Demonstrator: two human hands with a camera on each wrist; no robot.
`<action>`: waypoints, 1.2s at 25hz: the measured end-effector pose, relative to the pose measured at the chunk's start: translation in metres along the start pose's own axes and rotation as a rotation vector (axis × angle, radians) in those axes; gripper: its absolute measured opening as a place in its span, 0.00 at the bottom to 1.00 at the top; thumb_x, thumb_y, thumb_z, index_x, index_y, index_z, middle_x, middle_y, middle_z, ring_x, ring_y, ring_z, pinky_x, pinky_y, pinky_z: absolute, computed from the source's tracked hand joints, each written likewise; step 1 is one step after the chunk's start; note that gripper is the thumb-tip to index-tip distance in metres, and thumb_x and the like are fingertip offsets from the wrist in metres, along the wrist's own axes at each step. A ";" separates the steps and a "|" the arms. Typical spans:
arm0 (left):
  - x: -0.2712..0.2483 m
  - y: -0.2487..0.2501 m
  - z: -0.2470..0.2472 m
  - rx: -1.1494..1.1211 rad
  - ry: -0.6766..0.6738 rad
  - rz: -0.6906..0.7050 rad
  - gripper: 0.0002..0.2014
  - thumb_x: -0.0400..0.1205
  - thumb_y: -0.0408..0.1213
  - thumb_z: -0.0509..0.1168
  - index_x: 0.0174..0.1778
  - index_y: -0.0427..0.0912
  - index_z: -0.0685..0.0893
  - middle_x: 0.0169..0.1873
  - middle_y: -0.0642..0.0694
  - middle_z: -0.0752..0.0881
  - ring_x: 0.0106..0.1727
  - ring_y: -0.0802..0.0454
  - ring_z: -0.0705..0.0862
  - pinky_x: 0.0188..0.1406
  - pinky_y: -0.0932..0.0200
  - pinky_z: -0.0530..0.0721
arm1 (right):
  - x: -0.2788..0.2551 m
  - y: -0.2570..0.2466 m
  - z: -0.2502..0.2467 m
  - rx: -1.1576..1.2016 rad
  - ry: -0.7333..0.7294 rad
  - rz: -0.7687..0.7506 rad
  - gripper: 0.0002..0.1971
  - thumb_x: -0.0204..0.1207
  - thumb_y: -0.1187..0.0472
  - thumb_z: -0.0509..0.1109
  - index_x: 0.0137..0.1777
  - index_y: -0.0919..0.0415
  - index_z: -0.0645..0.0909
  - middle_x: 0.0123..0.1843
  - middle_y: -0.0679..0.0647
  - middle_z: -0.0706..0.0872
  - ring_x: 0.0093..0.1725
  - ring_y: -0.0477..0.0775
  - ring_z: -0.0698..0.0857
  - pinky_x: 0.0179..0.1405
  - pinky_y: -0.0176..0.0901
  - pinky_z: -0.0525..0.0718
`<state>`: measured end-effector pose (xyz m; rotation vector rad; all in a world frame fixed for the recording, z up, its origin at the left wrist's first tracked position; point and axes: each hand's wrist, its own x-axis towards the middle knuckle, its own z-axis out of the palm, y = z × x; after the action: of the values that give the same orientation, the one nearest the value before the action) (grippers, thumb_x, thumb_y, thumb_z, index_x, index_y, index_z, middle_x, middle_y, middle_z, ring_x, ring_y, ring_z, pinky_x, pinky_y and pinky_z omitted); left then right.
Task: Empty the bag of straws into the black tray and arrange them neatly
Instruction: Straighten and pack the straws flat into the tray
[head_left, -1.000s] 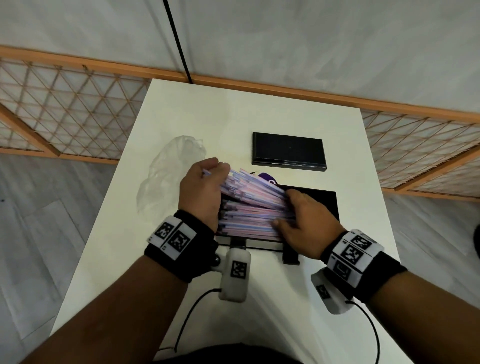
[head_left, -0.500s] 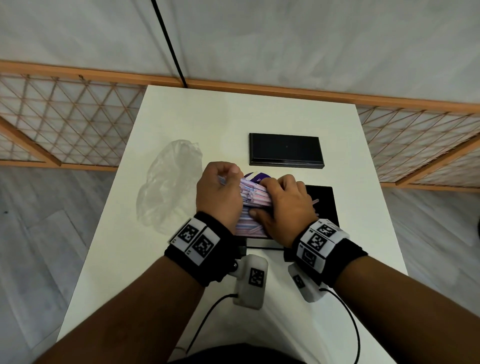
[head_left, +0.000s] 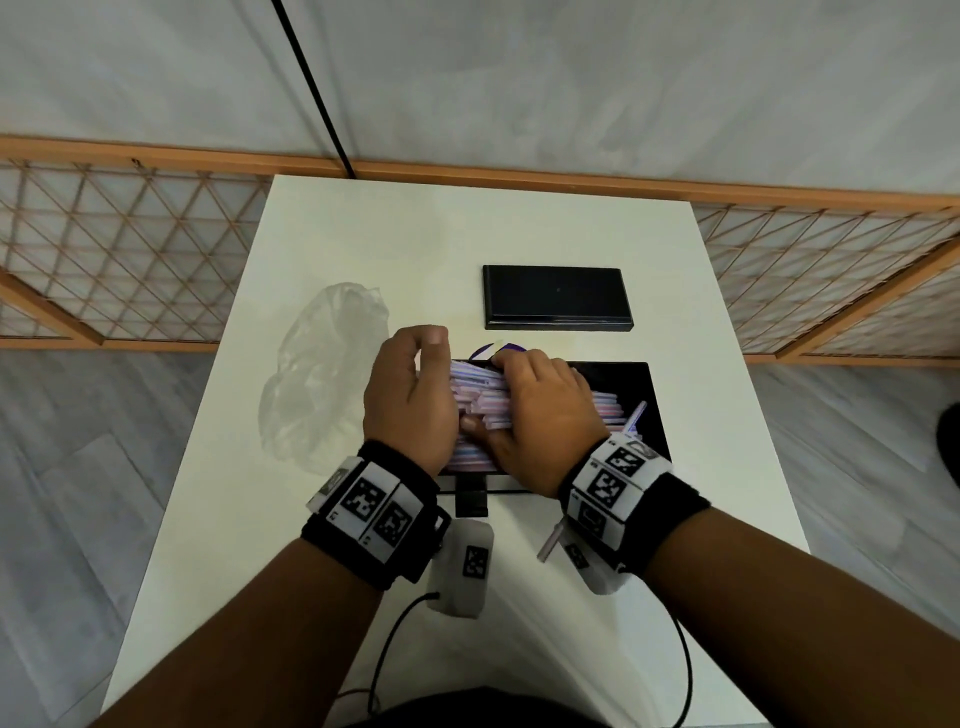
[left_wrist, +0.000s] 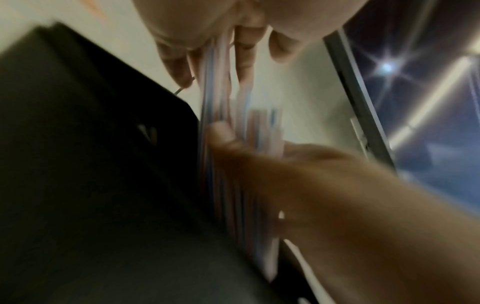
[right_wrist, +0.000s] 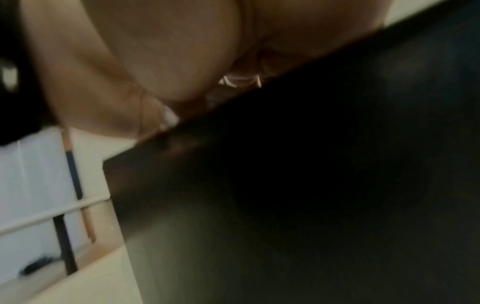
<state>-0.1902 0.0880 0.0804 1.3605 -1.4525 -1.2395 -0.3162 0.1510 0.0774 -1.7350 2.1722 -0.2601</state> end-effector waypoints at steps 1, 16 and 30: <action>-0.001 -0.005 -0.002 0.058 -0.028 0.006 0.16 0.84 0.54 0.54 0.54 0.51 0.83 0.55 0.51 0.87 0.57 0.51 0.83 0.65 0.51 0.80 | -0.003 0.004 -0.005 0.044 0.011 -0.012 0.38 0.66 0.30 0.65 0.71 0.51 0.70 0.64 0.51 0.78 0.63 0.57 0.77 0.68 0.58 0.74; -0.009 -0.020 -0.003 0.185 -0.332 -0.193 0.45 0.81 0.73 0.42 0.90 0.51 0.47 0.90 0.54 0.51 0.89 0.56 0.51 0.89 0.52 0.47 | -0.038 0.056 -0.012 0.096 -0.034 -0.168 0.30 0.68 0.33 0.66 0.59 0.55 0.85 0.51 0.50 0.85 0.51 0.54 0.83 0.55 0.47 0.82; -0.010 -0.028 0.000 0.124 -0.300 -0.267 0.45 0.81 0.69 0.39 0.90 0.46 0.44 0.90 0.50 0.52 0.89 0.54 0.55 0.79 0.65 0.50 | -0.017 0.055 0.001 -0.127 -0.168 0.040 0.35 0.71 0.28 0.52 0.73 0.46 0.71 0.65 0.50 0.77 0.64 0.58 0.75 0.66 0.54 0.74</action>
<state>-0.1828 0.0989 0.0539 1.5399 -1.6107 -1.6021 -0.3628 0.1806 0.0599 -1.7098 2.1392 0.0335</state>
